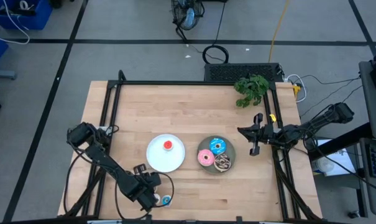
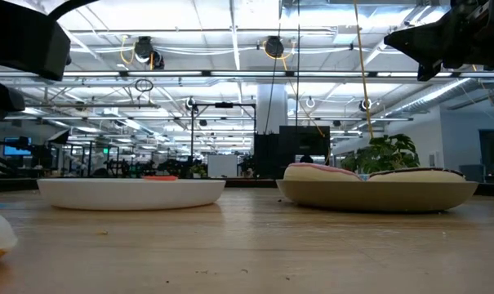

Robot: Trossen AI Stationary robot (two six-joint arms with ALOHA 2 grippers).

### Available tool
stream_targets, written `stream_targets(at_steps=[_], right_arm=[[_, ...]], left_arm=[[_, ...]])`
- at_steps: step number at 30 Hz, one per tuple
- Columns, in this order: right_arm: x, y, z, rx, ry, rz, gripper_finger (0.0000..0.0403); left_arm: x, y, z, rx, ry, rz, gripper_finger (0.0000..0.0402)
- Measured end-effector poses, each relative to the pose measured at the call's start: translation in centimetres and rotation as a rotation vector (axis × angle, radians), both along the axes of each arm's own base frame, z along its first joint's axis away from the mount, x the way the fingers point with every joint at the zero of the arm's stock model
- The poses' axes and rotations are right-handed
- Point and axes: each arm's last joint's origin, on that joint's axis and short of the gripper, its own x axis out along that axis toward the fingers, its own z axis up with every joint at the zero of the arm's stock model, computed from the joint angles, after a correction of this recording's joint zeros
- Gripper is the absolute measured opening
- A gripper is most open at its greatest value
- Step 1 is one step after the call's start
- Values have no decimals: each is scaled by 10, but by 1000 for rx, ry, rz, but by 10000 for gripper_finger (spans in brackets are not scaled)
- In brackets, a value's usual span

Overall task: Pick & Place donuts
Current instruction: Put the small brown donut on the white plate

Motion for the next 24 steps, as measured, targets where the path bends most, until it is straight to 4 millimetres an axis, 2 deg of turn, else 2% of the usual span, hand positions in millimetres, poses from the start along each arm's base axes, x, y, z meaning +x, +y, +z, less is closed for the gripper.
stream_targets(at_steps=[14, 17, 22, 24], right_arm=[[0, 0, -2, 48, 10, 12, 0], [0, 0, -2, 48, 10, 12, 0], [0, 0, -2, 47, 10, 12, 0], [0, 0, -2, 46, 10, 12, 0]], left_arm=[[5, 4, -1, -18, 2, 2, 152], [5, 4, -1, -18, 6, -12, 120], [5, 3, -1, -18, 4, -62, 31], [6, 3, -1, -18, 3, -68, 12]])
